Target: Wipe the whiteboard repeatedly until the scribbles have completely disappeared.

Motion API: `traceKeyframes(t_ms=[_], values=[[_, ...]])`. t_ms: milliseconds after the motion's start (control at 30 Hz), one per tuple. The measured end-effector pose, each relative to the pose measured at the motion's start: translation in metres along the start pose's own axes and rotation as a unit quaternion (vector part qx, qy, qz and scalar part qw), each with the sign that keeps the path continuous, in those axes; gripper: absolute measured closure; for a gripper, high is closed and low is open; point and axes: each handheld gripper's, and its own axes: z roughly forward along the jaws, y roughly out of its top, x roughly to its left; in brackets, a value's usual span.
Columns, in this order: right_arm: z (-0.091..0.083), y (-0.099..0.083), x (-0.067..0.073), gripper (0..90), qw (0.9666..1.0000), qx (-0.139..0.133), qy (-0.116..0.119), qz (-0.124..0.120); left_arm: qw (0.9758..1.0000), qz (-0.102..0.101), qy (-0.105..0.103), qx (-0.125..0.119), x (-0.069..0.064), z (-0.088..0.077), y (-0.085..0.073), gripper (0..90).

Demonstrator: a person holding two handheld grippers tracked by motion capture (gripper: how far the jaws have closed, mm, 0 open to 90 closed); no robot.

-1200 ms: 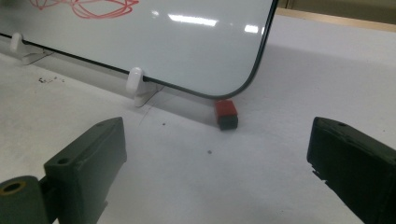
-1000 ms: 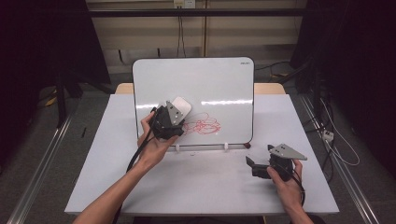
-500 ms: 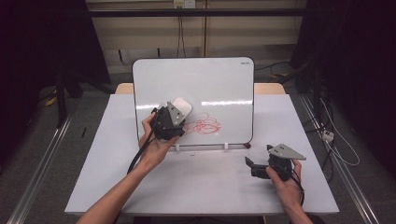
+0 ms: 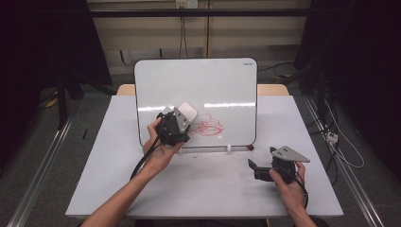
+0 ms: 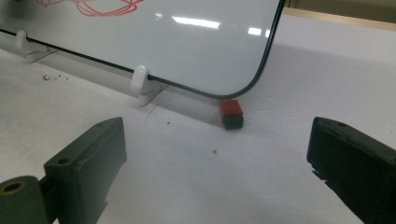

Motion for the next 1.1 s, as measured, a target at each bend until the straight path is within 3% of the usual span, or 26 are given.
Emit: traceKeyframes(t_ms=[433, 567, 700, 1100], values=[[-0.001, 0.000, 0.001, 4.6, 1.0000, -0.001, 0.001, -0.002, 0.9995, 0.027, -0.009, 0.015, -0.017, -0.001, -0.008, 30.6], [0.000, 0.000, 0.001, 4.6, 1.0000, 0.000, 0.000, -0.001, 0.9995, 0.023, -0.012, 0.017, -0.019, -0.001, -0.009, 30.5], [0.000, 0.000, 0.001, 4.7, 1.0000, 0.000, 0.001, -0.002, 0.9988, 0.042, -0.013, 0.019, -0.026, -0.002, -0.012, 30.5], [0.000, 0.000, 0.000, 4.6, 1.0000, 0.000, -0.001, -0.002, 0.9989, 0.031, -0.028, 0.024, -0.019, 0.000, -0.005, 30.5]])
